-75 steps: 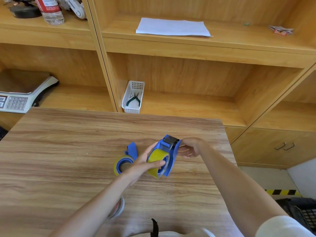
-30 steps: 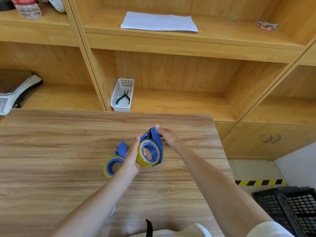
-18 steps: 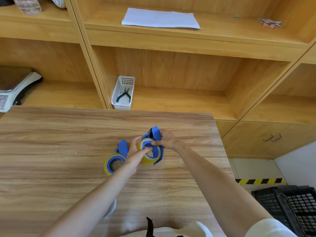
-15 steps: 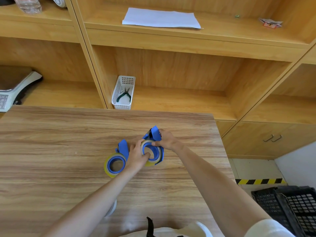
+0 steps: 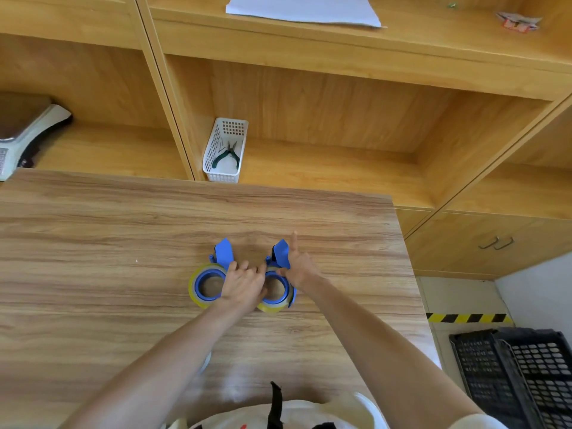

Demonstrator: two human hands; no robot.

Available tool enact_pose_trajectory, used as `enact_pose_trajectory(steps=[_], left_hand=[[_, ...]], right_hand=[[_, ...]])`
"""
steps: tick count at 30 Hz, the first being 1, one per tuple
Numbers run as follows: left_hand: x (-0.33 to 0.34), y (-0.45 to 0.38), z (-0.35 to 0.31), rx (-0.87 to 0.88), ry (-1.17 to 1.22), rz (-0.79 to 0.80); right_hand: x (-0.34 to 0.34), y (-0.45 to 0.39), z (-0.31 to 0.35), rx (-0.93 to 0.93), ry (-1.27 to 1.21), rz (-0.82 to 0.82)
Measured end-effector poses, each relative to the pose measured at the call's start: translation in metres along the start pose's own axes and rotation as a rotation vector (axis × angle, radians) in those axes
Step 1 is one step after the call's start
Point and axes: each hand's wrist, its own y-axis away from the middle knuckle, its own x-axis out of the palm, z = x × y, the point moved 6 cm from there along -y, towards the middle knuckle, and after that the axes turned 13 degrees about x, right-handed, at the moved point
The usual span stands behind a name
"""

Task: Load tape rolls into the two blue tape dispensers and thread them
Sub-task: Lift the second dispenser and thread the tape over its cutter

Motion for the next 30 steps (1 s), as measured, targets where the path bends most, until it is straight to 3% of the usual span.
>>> enact_pose_trajectory(steps=[12, 30], left_hand=[[0.027, -0.012, 0.009, -0.001, -0.049, 0.163], [0.026, -0.006, 0.016, 0.036, 0.048, 0.066]], right_hand=[[0.030, -0.013, -0.004, 0.079, -0.032, -0.037], [0.031, -0.010, -0.003, 0.064, 0.107, -0.006]])
